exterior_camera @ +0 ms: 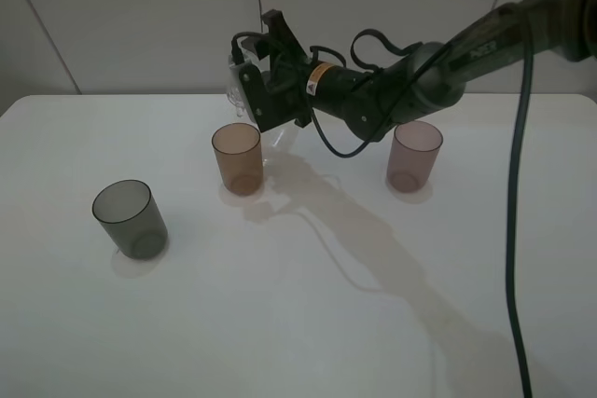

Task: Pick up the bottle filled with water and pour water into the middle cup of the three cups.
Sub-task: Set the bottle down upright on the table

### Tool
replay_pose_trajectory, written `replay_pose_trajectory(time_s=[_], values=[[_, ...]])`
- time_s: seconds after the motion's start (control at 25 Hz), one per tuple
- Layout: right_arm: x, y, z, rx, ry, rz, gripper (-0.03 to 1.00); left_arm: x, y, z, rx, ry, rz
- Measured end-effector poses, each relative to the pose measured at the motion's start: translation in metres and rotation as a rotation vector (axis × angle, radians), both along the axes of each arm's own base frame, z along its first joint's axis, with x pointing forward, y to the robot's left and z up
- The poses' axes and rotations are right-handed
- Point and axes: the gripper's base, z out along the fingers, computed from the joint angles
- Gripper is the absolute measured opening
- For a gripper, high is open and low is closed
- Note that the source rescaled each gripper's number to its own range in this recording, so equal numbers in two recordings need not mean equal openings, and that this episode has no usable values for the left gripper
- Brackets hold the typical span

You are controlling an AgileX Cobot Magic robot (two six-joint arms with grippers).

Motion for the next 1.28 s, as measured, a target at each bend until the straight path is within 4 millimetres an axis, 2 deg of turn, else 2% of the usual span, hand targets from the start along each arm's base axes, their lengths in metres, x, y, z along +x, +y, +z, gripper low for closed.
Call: replay_pose_trajectory(time_s=[1.28], values=[[-0.0002,0.0021,0.0075,-0.046,-0.151,0.041,0.00,0.0000,0.0000,0.0000,0.000,0.000,0.000]])
